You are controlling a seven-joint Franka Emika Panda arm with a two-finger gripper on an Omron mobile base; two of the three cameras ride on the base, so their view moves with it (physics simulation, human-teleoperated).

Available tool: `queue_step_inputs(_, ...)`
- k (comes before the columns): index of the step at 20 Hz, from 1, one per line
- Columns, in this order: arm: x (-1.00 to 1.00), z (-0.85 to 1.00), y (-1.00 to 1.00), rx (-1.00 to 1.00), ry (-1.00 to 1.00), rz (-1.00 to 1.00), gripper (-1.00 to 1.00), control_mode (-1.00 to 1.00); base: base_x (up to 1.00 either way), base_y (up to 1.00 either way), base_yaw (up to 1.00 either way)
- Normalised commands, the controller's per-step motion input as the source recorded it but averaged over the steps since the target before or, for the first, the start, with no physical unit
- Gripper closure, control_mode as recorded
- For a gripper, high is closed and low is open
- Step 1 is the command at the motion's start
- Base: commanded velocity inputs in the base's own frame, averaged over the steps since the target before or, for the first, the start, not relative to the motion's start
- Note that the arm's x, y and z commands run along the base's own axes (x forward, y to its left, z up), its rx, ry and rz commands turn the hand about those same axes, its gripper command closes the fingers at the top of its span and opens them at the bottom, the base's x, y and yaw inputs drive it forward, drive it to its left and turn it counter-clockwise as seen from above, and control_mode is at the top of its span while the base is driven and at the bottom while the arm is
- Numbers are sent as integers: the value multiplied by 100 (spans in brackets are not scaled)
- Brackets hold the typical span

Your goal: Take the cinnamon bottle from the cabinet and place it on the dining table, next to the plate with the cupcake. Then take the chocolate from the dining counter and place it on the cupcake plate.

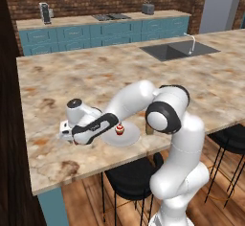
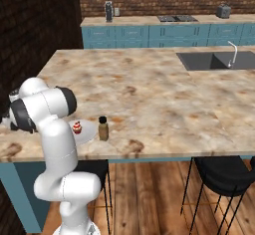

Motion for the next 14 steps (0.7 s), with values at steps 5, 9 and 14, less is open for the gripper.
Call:
queue_step_inputs(5, 6, -6, -3, 1, -3, 0, -100, -100, 0, 0, 0)
queue_step_inputs(9, 19, -6, -3, 0, -3, 0, -100, -100, 0, 0, 0)
queue_step_inputs(14, 10, -20, 0, 0, -3, 1, -100, -100, 0, 0, 0)
